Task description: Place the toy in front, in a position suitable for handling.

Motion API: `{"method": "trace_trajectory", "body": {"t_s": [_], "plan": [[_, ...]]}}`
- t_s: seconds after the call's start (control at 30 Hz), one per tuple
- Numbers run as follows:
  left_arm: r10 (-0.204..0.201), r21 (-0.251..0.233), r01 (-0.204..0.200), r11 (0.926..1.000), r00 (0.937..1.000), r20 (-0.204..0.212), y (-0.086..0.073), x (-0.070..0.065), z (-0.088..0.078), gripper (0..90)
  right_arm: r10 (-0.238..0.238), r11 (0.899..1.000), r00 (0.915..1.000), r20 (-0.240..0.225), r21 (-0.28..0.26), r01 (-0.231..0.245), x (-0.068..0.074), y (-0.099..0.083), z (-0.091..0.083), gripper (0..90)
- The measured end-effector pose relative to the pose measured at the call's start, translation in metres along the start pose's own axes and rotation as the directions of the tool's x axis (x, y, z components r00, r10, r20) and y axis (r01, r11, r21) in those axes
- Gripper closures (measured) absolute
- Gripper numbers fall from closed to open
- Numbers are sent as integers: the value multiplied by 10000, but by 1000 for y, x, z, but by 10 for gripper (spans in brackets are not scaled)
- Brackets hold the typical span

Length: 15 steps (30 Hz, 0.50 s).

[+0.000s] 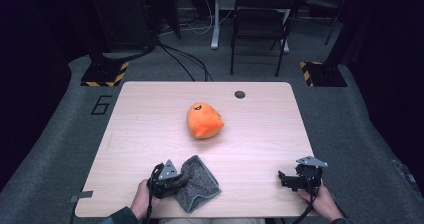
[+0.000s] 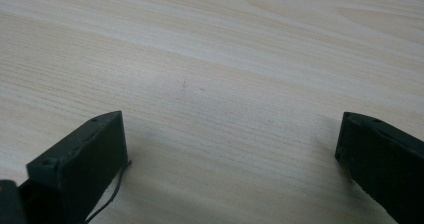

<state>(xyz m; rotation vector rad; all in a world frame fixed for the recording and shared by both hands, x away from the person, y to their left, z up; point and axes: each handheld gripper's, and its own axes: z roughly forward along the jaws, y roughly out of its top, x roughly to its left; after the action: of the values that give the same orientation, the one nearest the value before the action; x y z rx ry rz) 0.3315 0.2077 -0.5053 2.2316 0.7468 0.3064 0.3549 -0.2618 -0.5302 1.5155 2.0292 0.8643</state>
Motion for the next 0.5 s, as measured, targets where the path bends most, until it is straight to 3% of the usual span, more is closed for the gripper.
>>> {"method": "trace_trajectory", "body": {"t_s": [0.13, 0.5], "plan": [[-9, -450, 12, 9990, 10000, 74, 6, -3, -3, 742, 0, 10000, 10000, 2, 0, 0, 0, 0, 0, 0], [245, -1092, -205, 9938, 9991, 354, 25, -11, -1, 744, 1, 10000, 10000, 2, 2, -1, 0, 0, 0, 0]]}}
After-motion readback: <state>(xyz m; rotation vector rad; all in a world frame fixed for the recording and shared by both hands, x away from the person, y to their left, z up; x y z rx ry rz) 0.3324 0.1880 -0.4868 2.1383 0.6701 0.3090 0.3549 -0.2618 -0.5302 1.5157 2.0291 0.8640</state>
